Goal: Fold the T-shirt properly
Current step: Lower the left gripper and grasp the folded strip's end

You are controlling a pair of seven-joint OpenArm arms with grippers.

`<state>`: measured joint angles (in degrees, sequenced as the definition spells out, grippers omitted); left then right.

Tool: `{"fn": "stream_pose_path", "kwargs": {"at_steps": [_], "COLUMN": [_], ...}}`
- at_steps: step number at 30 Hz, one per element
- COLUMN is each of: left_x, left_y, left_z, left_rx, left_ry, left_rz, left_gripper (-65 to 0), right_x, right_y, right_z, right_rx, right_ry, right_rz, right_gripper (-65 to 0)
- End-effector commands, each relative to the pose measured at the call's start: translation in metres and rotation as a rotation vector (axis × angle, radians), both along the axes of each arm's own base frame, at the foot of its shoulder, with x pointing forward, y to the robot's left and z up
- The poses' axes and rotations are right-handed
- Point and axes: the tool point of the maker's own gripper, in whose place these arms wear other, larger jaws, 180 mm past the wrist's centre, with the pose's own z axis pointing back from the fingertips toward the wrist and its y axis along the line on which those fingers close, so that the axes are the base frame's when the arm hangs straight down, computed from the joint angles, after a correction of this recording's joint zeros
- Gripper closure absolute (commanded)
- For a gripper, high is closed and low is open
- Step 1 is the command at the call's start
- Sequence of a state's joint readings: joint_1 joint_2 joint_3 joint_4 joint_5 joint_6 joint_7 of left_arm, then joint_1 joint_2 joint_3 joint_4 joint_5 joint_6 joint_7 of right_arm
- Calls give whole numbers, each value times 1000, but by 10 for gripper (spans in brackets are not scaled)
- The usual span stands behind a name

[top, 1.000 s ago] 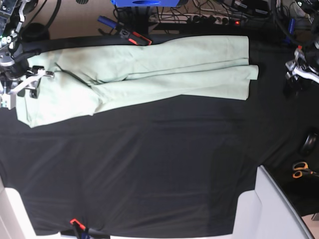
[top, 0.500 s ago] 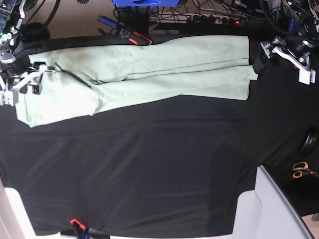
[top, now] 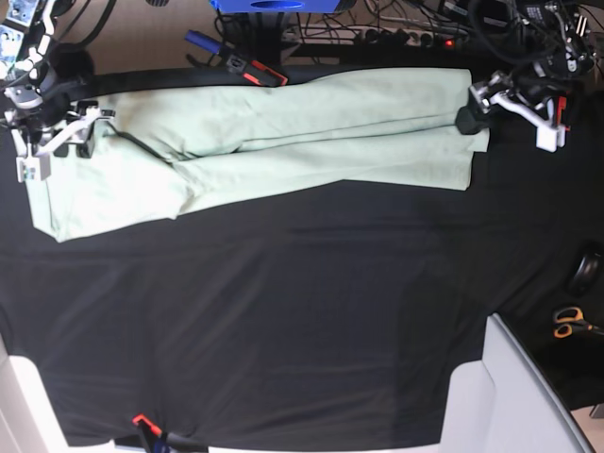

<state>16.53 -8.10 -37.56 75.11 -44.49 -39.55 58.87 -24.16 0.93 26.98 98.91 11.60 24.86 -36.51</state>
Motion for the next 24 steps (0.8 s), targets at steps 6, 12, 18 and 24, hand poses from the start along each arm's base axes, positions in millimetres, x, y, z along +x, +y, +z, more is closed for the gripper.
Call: {"fn": "stream_pose_path", "kwargs": {"at_steps": [6, 12, 18, 24], "left_x": [12, 12, 11, 9], "left_y": [-27, -49, -53, -51], "left_z": [-7, -23, -25, -27], "left_rx": [-39, -111, -121, -106], "left_ry": [-1, 31, 34, 46], "left_rz": [-80, -78, -76, -82], "left_gripper": [-650, -650, -474, -72], "right_x": [9, 10, 10, 9], "right_y": [-3, -3, -3, -3], "right_z": [11, 11, 11, 11], "right_rx": [-9, -9, -9, -8], "right_ry": [-49, -50, -50, -49], "right_rz": [7, 7, 7, 7], "right_gripper": [-238, -238, -238, -238]}}
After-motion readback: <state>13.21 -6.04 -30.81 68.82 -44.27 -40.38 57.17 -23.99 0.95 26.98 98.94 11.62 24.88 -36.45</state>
